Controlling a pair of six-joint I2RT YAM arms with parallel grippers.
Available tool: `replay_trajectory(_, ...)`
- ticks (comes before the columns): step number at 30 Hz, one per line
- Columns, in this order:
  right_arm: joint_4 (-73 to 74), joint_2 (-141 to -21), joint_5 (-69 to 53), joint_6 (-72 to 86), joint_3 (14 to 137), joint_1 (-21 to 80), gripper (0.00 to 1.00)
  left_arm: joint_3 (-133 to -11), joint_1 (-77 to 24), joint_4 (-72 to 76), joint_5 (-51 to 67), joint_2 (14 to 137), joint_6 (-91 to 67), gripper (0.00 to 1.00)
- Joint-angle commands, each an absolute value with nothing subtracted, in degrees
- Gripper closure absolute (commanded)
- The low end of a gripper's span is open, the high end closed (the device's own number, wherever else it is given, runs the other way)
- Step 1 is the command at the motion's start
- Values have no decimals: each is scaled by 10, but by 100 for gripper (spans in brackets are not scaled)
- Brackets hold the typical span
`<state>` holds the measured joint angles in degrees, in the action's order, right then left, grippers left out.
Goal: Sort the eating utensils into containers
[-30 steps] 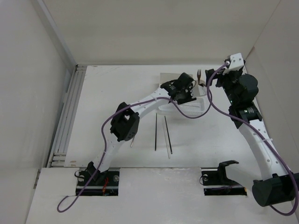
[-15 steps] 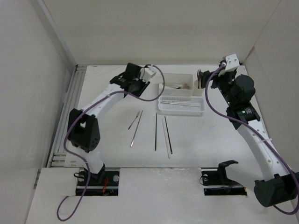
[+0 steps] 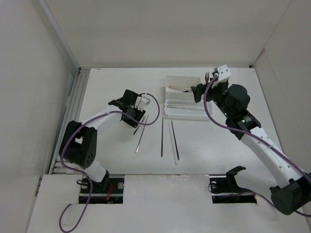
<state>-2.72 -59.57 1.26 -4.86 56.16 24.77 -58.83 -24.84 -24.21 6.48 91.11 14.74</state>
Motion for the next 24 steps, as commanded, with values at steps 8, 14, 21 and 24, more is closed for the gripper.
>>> replay_trajectory(8, -2, -541, 75, -26, 541, 277, 0, -584, -257, -199, 95, 937, 125, 64)
replay_trajectory(14, 10, -529, 92, -26, 541, 277, 0, -616, -263, -198, 75, 974, 120, 65)
replay_trajectory(21, 15, -524, 110, -26, 536, 277, 0, -616, -273, -198, 82, 985, 125, 67)
replay_trajectory(24, 15, -519, 116, -26, 536, 277, 0, -616, -279, -192, 76, 998, 125, 68)
